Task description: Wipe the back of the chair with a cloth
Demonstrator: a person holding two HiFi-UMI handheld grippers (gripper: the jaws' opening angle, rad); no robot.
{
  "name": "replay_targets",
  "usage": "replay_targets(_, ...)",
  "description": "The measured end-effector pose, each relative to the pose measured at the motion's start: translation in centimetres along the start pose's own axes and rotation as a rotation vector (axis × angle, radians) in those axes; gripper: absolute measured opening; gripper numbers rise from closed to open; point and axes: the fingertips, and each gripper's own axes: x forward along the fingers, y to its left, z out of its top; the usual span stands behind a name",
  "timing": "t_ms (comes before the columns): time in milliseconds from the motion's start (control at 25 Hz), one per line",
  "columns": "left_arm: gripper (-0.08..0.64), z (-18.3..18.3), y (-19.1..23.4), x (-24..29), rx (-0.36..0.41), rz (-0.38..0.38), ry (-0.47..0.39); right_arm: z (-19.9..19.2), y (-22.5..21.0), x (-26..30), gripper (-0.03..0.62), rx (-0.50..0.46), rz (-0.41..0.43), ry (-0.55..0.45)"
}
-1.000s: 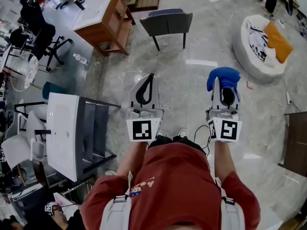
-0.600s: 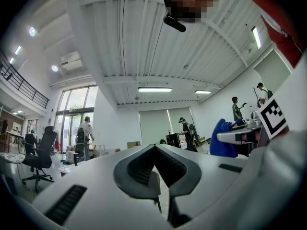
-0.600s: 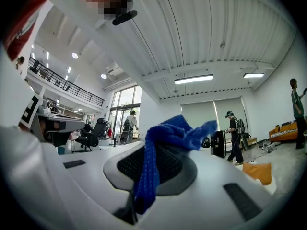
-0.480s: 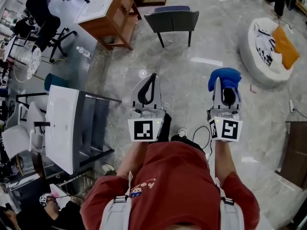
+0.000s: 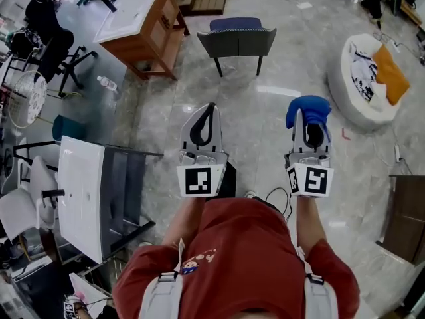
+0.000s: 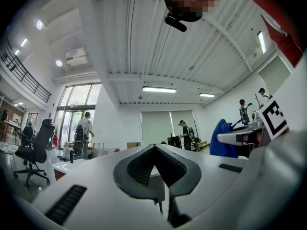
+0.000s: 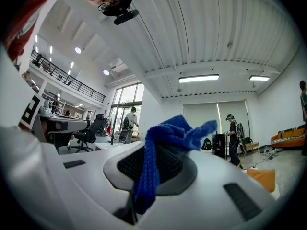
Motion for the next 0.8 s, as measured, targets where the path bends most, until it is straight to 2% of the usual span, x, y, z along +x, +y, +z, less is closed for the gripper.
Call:
replay_targets(240,0.012,-2.0,7.4,5.2,-0.007,-0.008,0.001,-0.5,3.7,8.8,0.055,-0.023,0.006,0.018)
replay_targets(480,0.012,-4.2,13.7,9.9,-0.011,-0.066,0.037,-0.5,7.1,16.6,0.055,-0.065,-0.013,0.041)
replay_targets(600,0.013,-4.4,16.4,11.8,-0.021,-0.063,0.011,-0.5,8.1,19.4,0.055,-0.075,-0.022,0.045)
replay_targets(800,0.013,-5.1,18.8,14.1,-0.033,-0.065,0.016,-1.3,9.1,22.0,0.055,-0.088,-0.029,0.059)
